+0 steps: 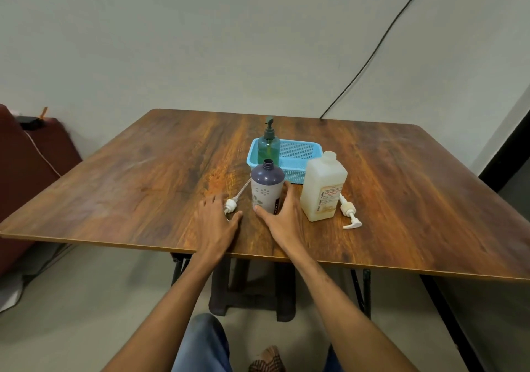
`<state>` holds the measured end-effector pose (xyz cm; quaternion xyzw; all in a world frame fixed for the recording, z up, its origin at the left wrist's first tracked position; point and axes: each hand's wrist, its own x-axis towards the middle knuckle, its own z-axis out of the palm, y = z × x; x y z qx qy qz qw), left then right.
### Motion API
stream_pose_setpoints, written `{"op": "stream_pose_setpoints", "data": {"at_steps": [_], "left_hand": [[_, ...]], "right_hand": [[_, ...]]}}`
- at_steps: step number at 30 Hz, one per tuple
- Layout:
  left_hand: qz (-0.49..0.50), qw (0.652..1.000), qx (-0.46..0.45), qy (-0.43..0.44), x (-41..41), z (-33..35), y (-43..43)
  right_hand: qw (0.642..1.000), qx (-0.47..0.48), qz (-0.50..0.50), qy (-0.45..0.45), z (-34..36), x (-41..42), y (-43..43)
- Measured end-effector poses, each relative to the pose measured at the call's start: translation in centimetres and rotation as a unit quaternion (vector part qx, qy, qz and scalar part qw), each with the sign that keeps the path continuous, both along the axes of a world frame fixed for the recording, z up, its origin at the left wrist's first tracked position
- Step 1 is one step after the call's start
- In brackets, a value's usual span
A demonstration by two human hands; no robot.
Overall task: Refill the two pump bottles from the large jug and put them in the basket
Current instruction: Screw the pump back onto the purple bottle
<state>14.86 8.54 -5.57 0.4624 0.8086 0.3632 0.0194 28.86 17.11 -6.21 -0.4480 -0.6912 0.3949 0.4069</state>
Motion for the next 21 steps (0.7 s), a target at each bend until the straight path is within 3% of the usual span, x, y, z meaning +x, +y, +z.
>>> {"op": "stream_pose_setpoints", "data": {"at_steps": [6,12,21], "left_hand": [[-0.008,0.999,0.043,-0.015,-1.1,-0.1,0.3],[0.001,0.979,0.173,-0.104,-1.5,1.4,-0.2],[-0.012,0.950,0.289,-0.117,-0.7,5.0,-0.8]], "right_hand": [[1.000,0.000,0.006,0.016,-0.6,-0.8,0.9],[1.000,0.007,0.004,0.029,-0.9,-0.6,1.1],[1.000,0.013,0.003,0.021,-0.7,-0.5,1.0]]}}
